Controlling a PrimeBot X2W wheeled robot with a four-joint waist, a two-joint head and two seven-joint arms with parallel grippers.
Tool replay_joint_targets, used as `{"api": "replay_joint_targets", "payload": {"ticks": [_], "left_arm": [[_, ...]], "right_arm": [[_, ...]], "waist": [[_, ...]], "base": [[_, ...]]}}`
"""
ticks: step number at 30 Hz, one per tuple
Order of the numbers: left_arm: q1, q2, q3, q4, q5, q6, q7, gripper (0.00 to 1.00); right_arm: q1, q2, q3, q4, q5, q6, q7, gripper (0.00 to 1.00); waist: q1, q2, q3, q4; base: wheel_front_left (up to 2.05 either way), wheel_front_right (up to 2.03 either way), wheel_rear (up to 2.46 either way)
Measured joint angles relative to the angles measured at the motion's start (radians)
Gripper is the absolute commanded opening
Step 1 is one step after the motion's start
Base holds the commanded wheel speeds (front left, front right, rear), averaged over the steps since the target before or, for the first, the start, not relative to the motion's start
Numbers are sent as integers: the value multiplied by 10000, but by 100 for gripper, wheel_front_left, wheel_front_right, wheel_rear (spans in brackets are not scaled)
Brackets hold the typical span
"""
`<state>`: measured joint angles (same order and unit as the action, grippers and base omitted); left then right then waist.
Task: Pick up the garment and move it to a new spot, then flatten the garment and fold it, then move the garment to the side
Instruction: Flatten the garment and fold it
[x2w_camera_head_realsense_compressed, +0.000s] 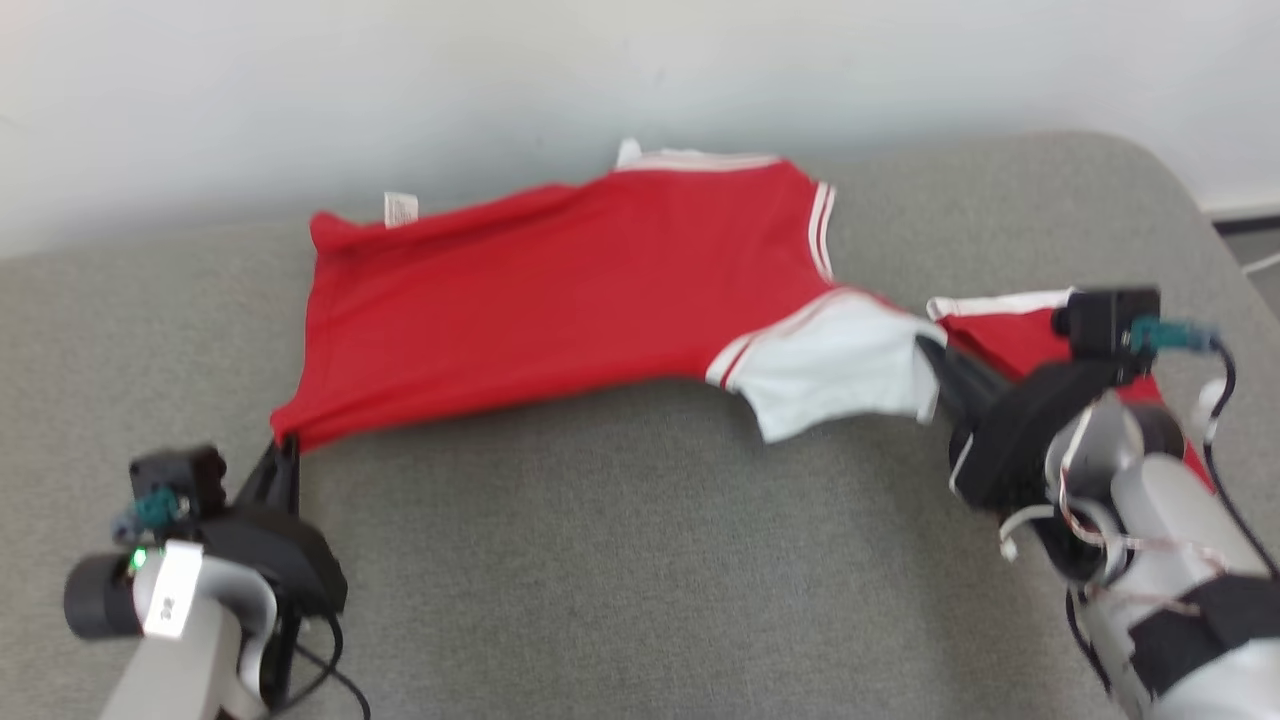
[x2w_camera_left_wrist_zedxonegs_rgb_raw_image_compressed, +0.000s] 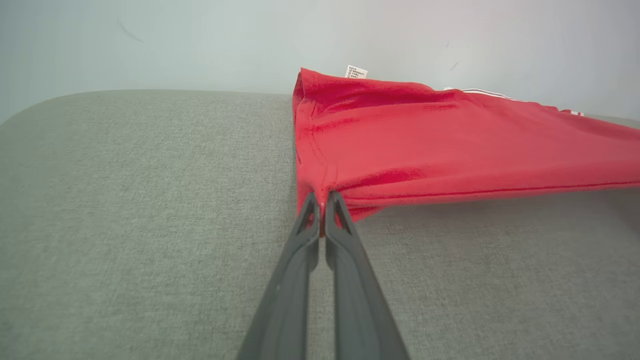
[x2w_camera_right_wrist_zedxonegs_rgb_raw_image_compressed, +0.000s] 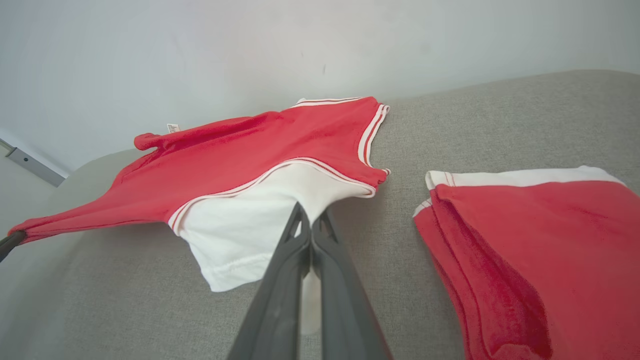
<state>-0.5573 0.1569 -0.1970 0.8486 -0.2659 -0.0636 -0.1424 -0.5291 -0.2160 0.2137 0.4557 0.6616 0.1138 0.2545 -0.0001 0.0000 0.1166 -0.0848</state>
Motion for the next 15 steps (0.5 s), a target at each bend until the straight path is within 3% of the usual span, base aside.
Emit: {"api": "replay_joint_targets", "payload": {"ticks": [15], "left_arm": [[2748,123,46,270,-242,-253,-608,0]], "right_arm": [[3678,-291,134,-1697,366,-88,453,0]], "waist": [[-3,-2,-1873,439]], "base": [[0,0,0]]}}
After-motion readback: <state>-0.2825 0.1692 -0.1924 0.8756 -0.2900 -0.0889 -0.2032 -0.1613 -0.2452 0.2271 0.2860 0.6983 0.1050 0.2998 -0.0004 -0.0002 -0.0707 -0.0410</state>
